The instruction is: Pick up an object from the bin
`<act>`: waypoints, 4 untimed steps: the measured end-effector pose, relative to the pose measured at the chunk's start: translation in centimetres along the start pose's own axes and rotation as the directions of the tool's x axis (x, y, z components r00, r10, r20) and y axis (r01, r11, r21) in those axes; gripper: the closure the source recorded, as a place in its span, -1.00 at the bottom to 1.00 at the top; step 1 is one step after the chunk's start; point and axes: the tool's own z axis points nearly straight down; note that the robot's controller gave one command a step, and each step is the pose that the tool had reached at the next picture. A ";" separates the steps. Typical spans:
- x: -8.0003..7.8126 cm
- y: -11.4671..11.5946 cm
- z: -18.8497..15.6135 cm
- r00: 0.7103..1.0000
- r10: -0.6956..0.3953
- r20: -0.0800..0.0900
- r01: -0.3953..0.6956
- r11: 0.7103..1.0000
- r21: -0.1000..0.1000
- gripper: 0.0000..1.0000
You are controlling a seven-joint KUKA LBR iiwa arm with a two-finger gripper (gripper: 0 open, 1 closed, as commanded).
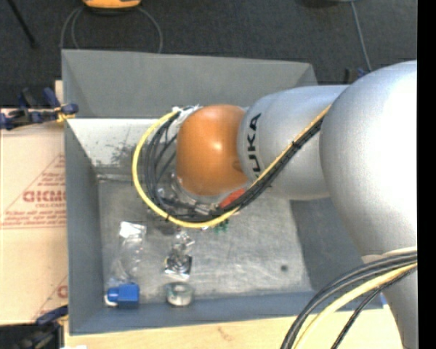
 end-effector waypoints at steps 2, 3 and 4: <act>6.6 -1.6 1.7 0.997 0.079 0.015 -0.079 0.997 0.000 -1.00; 6.6 -1.5 1.5 0.997 0.082 0.012 -0.082 0.997 -0.002 1.00; 6.9 -1.4 1.9 0.997 0.082 0.002 -0.082 0.997 -0.004 -1.00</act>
Offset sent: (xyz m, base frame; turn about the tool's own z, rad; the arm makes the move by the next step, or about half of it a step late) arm -0.0180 -0.0432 -0.0022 0.1632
